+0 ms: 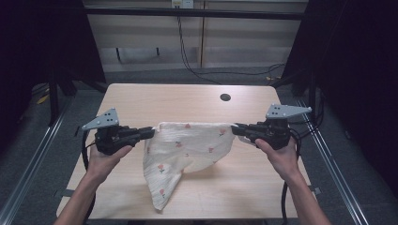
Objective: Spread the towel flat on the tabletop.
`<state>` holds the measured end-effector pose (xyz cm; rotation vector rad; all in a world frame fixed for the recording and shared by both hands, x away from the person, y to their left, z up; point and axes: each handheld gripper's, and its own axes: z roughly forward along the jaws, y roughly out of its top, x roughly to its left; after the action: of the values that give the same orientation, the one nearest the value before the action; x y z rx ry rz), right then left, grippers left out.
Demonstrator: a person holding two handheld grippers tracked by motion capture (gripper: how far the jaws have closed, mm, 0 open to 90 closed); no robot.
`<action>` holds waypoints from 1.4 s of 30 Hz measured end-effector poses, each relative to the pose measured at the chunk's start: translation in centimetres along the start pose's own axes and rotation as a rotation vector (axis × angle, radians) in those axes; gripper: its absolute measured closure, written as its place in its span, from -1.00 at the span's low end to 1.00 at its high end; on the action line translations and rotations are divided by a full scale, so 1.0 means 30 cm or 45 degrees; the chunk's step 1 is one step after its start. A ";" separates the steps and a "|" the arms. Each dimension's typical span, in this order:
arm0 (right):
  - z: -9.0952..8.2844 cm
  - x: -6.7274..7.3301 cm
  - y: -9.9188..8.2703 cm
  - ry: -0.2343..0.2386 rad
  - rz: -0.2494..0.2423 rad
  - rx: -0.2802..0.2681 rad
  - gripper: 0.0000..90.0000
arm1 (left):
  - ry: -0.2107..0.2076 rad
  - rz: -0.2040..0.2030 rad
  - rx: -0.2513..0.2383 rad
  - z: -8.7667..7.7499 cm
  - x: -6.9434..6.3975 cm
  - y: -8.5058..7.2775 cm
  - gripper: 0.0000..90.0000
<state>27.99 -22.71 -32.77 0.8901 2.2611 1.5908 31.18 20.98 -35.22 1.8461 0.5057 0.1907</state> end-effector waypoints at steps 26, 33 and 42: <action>-0.196 0.191 0.076 0.097 -0.115 -0.091 0.89 | -0.082 0.022 -0.138 -0.128 -0.129 0.084 0.92; -0.216 0.216 0.012 0.091 -0.121 -0.109 0.88 | -0.052 0.003 -0.040 -0.067 -0.110 0.019 0.92; -0.132 0.076 -0.089 0.034 -0.010 -0.069 0.89 | -0.029 -0.041 0.051 0.069 -0.037 -0.053 0.92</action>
<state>23.24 -24.99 -33.37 0.8506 2.2255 1.6619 30.57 19.11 -37.27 1.8754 0.5268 0.1386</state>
